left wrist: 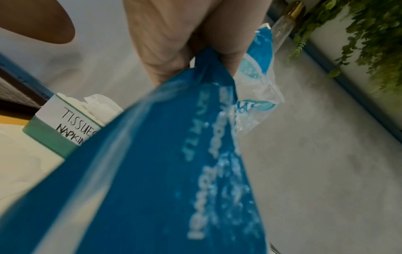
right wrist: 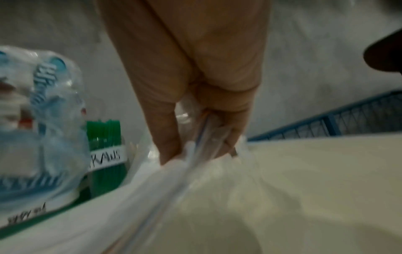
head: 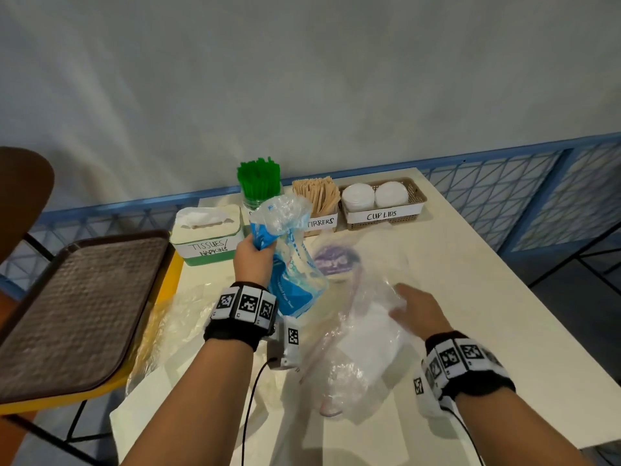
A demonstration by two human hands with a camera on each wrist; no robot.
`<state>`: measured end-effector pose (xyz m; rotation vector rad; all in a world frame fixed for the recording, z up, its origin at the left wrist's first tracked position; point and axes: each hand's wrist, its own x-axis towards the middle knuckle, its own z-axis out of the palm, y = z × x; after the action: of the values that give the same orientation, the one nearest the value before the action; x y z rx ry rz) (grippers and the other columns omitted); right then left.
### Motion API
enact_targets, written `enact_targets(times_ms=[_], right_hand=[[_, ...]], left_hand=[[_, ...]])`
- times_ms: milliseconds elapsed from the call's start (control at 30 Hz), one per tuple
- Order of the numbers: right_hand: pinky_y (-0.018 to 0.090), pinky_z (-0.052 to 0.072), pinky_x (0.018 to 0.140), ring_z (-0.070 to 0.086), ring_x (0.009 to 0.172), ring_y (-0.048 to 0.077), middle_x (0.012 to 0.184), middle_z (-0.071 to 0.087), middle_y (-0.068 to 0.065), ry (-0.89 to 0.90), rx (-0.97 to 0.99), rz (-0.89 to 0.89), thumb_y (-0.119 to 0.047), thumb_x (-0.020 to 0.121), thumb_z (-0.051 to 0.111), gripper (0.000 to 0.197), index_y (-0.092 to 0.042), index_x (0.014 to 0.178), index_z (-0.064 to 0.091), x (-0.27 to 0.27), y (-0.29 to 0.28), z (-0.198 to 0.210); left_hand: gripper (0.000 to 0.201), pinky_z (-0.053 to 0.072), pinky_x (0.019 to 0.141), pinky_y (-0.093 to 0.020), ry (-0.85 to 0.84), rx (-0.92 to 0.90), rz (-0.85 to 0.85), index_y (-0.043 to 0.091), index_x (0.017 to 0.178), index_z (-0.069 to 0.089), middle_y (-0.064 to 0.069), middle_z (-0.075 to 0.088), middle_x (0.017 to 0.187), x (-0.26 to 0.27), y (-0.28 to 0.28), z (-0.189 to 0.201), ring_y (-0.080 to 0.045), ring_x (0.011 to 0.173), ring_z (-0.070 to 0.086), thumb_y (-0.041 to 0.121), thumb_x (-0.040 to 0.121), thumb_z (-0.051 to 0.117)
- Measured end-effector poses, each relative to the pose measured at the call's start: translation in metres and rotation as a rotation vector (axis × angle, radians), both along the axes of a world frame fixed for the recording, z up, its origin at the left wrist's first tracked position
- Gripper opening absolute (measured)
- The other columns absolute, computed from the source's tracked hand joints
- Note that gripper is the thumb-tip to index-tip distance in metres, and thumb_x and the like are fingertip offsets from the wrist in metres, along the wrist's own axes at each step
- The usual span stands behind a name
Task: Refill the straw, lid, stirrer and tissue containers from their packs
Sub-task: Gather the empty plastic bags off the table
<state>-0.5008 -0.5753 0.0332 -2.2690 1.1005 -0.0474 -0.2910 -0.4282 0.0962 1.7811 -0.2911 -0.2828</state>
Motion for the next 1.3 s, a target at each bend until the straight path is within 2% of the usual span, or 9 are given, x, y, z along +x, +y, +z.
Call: enact_targets(times_ms=[267,433,567,700,767,900,1033,1167,1300], right_hand=[[0.026,0.035,0.067,0.059,0.086,0.026,0.082,0.064,0.008,-0.208,-0.037,0.257,-0.011,0.083,0.063,0.018,-0.017,0.069,0.055,0.009,-0.025,0.099],[0.031,0.044,0.084,0.061,0.094,0.028,0.098,0.07,0.015,-0.388,-0.012,0.341,-0.006,0.083,0.061,0.017,-0.002,0.097,0.069,0.04,-0.028,0.118],[0.044,0.051,0.077,0.062,0.081,0.037,0.088,0.069,0.021,-0.476,0.018,0.235,-0.009,0.083,0.059,0.013,-0.002,0.09,0.068,0.071,-0.041,0.108],[0.02,0.036,0.054,0.049,0.059,0.014,0.068,0.061,0.005,-0.494,-0.042,0.155,-0.009,0.085,0.06,0.01,-0.003,0.084,0.068,0.093,-0.046,0.097],[0.021,0.036,0.052,0.048,0.057,0.012,0.064,0.058,0.001,-0.518,-0.023,0.142,-0.009,0.085,0.061,0.008,-0.007,0.083,0.068,0.104,-0.046,0.089],[0.012,0.042,0.066,0.059,0.083,0.011,0.093,0.066,-0.001,-0.541,0.071,0.244,-0.011,0.084,0.065,0.024,-0.01,0.109,0.067,0.123,-0.045,0.078],[0.006,0.044,0.078,0.055,0.099,0.001,0.115,0.058,-0.007,-0.672,0.296,0.262,-0.02,0.088,0.061,0.035,-0.019,0.122,0.054,0.126,-0.064,0.057],[0.04,0.023,0.113,0.025,0.139,0.032,0.152,0.022,0.008,0.017,-0.007,0.392,-0.038,0.084,0.064,0.066,-0.029,0.142,0.032,0.127,-0.091,-0.023],[0.043,0.029,0.111,0.021,0.136,0.038,0.156,-0.003,0.003,0.411,-0.15,0.564,-0.035,0.077,0.07,0.085,-0.033,0.146,0.02,0.121,-0.079,-0.079]], left_hand=[[0.017,0.035,0.072,-0.023,-0.146,0.159,-0.132,0.0,0.104,0.061,-0.009,0.055,0.089,-0.007,-0.022,0.014,-0.018,0.085,0.051,0.007,0.09,0.055],[0.019,0.044,0.09,-0.034,0.181,0.054,-0.313,0.004,0.107,0.057,-0.012,0.06,0.104,-0.024,-0.04,0.018,-0.025,0.099,0.056,0.007,0.094,0.042],[0.047,0.045,0.095,-0.037,0.545,-0.309,-0.317,0.014,0.122,0.053,-0.009,0.06,0.118,-0.029,-0.043,0.019,-0.023,0.108,0.057,0.048,0.092,0.04],[0.079,0.055,0.076,-0.026,0.568,-0.398,-0.47,0.021,0.103,0.058,0.001,0.072,0.105,-0.022,-0.041,0.013,-0.011,0.089,0.069,0.067,0.042,0.076],[0.091,0.057,0.069,-0.021,0.448,-0.301,-0.561,0.021,0.1,0.058,0.007,0.074,0.087,-0.02,-0.042,0.009,-0.007,0.082,0.071,0.052,0.02,0.09],[0.057,0.051,0.093,-0.041,0.284,-0.06,-0.302,0.005,0.114,0.06,-0.014,0.067,0.111,-0.011,-0.055,-0.011,-0.03,0.108,0.063,0.006,0.062,0.083],[0.053,0.048,0.094,-0.035,0.269,-0.117,0.045,-0.006,0.121,0.053,-0.018,0.061,0.117,0.011,-0.053,-0.017,-0.032,0.111,0.059,-0.002,0.072,0.074],[0.064,0.043,0.097,-0.03,0.223,-0.103,0.318,-0.003,0.13,0.04,-0.013,0.055,0.12,0.035,-0.041,-0.005,-0.026,0.113,0.055,0.009,0.077,0.074],[0.071,0.038,0.108,-0.037,0.205,-0.149,0.414,0.003,0.136,0.034,-0.014,0.048,0.135,0.044,-0.037,-0.004,-0.028,0.124,0.047,0.007,0.077,0.072]])
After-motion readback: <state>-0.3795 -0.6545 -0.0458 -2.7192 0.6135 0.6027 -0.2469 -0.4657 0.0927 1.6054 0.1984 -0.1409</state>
